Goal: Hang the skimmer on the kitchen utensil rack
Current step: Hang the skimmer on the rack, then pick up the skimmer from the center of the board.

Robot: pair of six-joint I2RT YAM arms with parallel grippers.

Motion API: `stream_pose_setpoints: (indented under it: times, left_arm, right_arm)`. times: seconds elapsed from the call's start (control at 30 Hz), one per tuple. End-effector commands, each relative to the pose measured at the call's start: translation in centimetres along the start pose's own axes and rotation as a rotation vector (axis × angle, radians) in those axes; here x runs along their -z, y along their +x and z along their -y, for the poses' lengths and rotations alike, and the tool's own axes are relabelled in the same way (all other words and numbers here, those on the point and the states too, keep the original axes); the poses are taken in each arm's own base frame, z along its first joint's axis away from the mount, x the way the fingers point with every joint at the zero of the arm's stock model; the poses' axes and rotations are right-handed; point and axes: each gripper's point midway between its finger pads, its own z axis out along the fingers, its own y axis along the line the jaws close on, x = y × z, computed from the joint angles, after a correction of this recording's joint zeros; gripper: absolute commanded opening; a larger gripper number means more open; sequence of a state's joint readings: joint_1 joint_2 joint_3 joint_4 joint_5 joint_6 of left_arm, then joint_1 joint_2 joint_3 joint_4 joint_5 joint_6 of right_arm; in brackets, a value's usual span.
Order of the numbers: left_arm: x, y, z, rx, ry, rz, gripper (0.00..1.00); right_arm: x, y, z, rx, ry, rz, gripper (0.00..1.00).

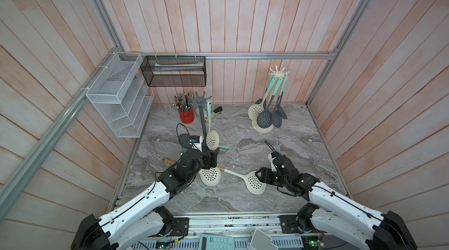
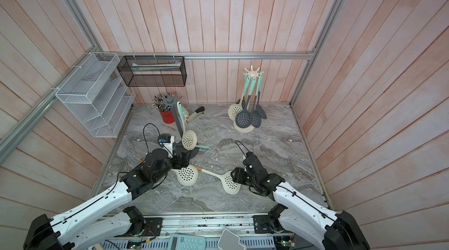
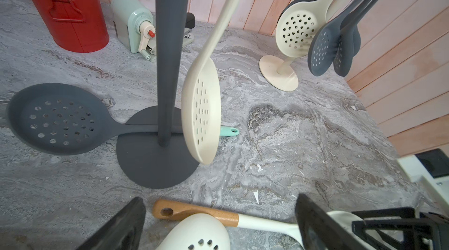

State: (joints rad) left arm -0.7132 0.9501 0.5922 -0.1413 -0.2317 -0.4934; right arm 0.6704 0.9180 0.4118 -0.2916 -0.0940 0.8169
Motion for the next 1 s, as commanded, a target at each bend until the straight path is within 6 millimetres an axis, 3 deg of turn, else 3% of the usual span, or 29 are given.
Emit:
stream_pose_setpoints:
  times: [0.0, 0.2, 0.4, 0.67, 0.97]
  left_arm:
    - [0.1, -0.1, 0.3, 0.001, 0.028, 0.014, 0.97]
    - [0.1, -0.1, 0.5, 0.004, 0.043, 0.011, 0.97]
    - [0.2, 0.0, 0.4, 0.006, 0.046, 0.010, 0.97]
    - [0.5, -0.1, 0.3, 0.009, 0.061, 0.029, 0.96]
    - [0.0, 0.1, 0.8, 0.014, 0.091, 0.022, 0.96]
  right_arm:
    - [-0.2, 1.2, 1.5, -0.033, 0.059, -0.025, 0.63]
    - [-0.9, 1.6, 1.7, -0.029, 0.058, -0.028, 0.57]
    - [-1.1, 1.4, 1.8, -0.055, 0.066, -0.016, 0.34]
    - [0.5, -0.2, 2.3, -0.067, 0.126, 0.058, 0.09]
    - [2.2, -1.2, 3.2, -0.105, 0.177, 0.133, 0.02]
